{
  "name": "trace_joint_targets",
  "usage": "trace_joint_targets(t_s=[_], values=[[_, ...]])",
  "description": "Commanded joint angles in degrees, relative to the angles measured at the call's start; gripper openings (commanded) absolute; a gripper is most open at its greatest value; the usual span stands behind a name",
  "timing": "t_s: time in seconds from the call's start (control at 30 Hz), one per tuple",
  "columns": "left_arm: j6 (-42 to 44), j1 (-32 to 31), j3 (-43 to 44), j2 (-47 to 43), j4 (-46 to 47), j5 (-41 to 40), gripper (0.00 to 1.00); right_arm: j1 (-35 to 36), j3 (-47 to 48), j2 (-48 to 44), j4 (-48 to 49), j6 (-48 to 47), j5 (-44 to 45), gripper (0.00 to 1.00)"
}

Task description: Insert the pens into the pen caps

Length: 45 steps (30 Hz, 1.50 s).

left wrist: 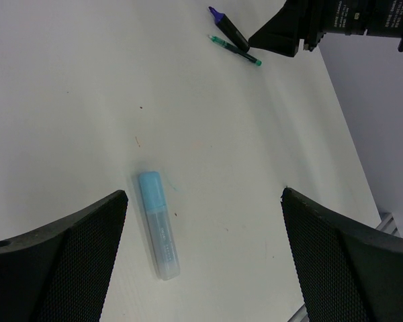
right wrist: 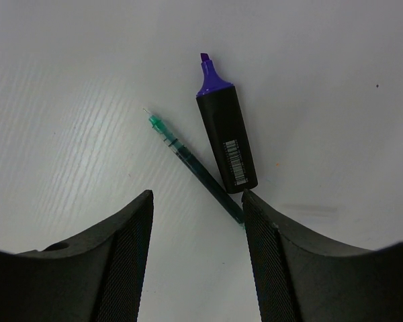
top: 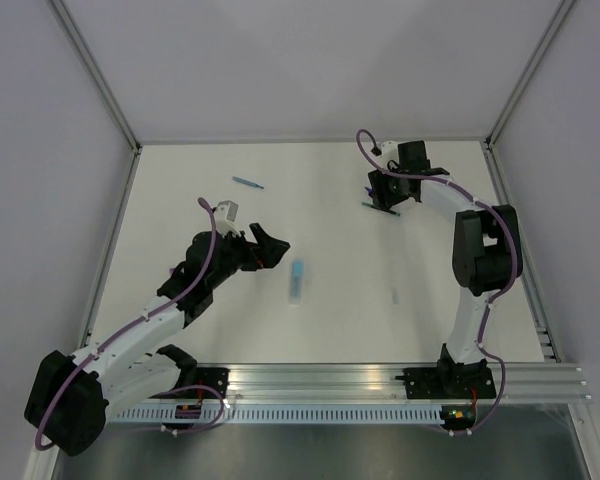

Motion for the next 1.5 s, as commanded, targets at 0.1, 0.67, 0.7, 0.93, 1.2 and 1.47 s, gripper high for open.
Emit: trace_joint_targets(t_s=[0.1,0.67,0.7,0.93,1.2,1.47], values=[[-1.15,0.02,0.06,-0.9,2.16,0.06,0.99,-0.23,1.66,2.17,-1.69,-3.04,3.26,0.61],[-1.06,0.11,-0.38,-2.92,1.72,-1.35,1.0,-0.58,3.15,5.69,-5.3,-4.45,1.33,0.61],[-1.06,0.02,-0.47,-3.1,1.63,-1.43,1.0,-0.58,3.42,6.12,-5.47,-4.45,1.16,0.61],[-1.06,0.02,-0.47,-3.8,1.37,-1.61,1.0,-0.58,4.74,7.01,-7.58,-4.28,-0.6,0.61],[-1.5,0.02,-0.73,-4.42,1.36,-1.35,1.0,0.82,4.56,7.09,-10.48,-2.35,0.45,0.52],[-0.62,0.02,-1.18,-7.22,0.31,-3.81,1.0,6.36,4.74,6.83,-13.73,3.89,8.0,0.33]])
